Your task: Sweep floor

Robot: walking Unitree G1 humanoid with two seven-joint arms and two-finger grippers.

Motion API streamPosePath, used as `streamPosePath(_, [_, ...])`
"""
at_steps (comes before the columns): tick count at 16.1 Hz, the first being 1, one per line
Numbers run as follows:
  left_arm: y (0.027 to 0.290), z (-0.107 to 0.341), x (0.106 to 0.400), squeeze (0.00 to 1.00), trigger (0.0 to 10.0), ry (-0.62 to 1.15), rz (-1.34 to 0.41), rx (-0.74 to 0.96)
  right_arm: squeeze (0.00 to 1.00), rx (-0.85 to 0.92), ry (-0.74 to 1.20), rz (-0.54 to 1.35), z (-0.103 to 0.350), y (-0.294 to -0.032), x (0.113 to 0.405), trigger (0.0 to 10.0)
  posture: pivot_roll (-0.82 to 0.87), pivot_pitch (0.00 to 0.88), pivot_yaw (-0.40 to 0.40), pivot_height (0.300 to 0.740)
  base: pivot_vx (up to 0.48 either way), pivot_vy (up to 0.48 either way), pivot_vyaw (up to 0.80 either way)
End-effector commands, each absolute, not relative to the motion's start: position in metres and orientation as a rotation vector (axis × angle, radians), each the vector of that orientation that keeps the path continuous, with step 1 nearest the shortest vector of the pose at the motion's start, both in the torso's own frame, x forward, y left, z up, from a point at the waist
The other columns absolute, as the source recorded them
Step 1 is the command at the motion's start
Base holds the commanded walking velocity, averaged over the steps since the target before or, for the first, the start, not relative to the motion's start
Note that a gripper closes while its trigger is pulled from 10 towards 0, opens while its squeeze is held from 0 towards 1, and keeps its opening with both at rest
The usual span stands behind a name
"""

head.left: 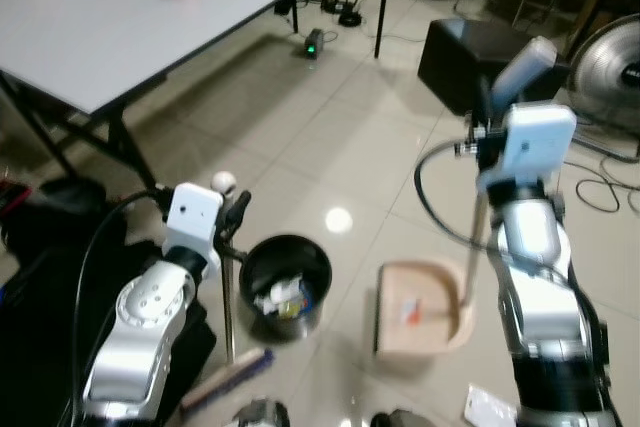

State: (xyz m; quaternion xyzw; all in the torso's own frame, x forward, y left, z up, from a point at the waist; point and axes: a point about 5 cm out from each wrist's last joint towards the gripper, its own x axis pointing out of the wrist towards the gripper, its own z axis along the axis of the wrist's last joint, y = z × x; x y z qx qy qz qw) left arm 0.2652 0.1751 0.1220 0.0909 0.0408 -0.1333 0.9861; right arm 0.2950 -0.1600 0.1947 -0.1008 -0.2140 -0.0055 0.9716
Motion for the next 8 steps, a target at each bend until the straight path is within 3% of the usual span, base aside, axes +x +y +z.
streamPosePath(1, [0.176, 0.123, 0.265, 0.0, 10.0, 0.087, -0.273, 0.19, 0.0, -0.22, -0.452, 0.016, 0.201, -0.158, 0.292, 10.0, -0.01, 0.06, 0.039, 0.74, -0.311, 0.0, 0.0])
streamPosePath(7, [0.172, 0.124, 0.267, 0.0, 10.0, 0.085, -0.285, 0.185, 0.0, -0.202, -0.267, -0.023, 0.17, -0.168, 0.284, 10.0, -0.02, 0.062, 0.046, 0.74, -0.323, 0.0, 0.0])
streamPosePath(8, [0.171, 0.125, 0.268, 0.0, 10.0, 0.084, -0.293, 0.18, 0.0, -0.19, -0.217, -0.014, 0.163, -0.169, 0.281, 10.0, -0.02, 0.063, 0.05, 0.74, 0.0, 0.0, 0.0])
